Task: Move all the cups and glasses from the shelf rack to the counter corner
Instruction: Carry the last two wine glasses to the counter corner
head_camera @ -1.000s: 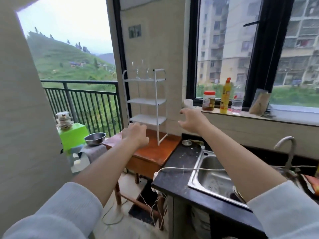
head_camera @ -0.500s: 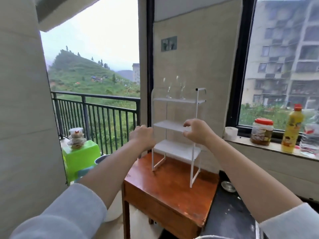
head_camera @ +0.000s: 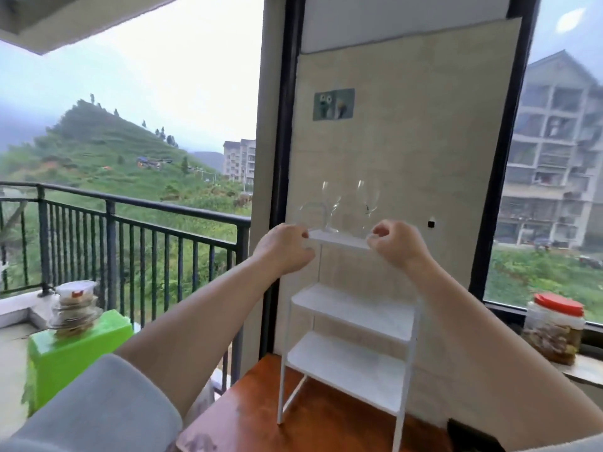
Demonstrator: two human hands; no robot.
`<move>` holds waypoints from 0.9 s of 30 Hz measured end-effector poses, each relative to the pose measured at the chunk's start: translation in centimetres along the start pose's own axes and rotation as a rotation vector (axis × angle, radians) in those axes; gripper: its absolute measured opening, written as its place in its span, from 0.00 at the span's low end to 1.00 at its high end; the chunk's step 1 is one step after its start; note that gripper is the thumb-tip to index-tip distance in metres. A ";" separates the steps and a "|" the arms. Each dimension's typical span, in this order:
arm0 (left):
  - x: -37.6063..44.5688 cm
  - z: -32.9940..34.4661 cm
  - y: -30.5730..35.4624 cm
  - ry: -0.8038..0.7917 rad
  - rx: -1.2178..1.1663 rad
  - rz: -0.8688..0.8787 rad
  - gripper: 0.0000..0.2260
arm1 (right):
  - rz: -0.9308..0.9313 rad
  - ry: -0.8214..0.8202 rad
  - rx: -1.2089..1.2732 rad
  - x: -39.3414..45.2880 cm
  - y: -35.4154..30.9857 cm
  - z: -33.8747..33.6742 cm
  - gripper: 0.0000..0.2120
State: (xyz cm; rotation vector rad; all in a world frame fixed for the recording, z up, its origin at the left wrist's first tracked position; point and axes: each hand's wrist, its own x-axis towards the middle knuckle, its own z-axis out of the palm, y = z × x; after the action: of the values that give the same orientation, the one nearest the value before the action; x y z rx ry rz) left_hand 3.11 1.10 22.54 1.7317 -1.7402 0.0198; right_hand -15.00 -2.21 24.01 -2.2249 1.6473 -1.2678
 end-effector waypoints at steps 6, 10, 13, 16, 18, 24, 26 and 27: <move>9.0 2.4 1.0 -0.088 -0.366 -0.039 0.24 | 0.123 0.074 0.218 8.5 0.7 2.4 0.18; 14.7 4.6 1.4 -0.095 -0.411 -0.087 0.23 | 0.234 0.082 0.283 13.6 1.7 3.0 0.20; 17.7 6.1 0.9 -0.092 -0.446 -0.117 0.21 | 0.296 0.084 0.346 16.6 2.8 4.0 0.12; 20.1 7.3 0.6 -0.117 -0.495 -0.178 0.20 | 0.367 0.126 0.477 19.3 3.5 5.3 0.09; 21.4 7.9 0.3 -0.131 -0.529 -0.200 0.21 | 0.405 0.151 0.538 20.6 4.0 6.0 0.14; 24.2 8.6 -0.5 -0.164 -0.648 -0.246 0.27 | 0.531 0.015 0.543 21.3 4.9 8.2 0.23; 24.8 9.0 -0.6 -0.200 -0.716 -0.252 0.29 | 0.547 -0.023 0.581 21.1 4.8 9.0 0.18; 24.9 9.2 -0.6 -0.213 -0.754 -0.254 0.29 | 0.548 -0.032 0.589 21.1 5.0 9.4 0.13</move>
State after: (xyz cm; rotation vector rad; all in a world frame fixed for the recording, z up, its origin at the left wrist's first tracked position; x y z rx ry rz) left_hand 2.29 -25.16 26.59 1.3847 -1.3815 -0.8472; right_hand -11.08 -25.33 27.05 -1.3324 1.4648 -1.3155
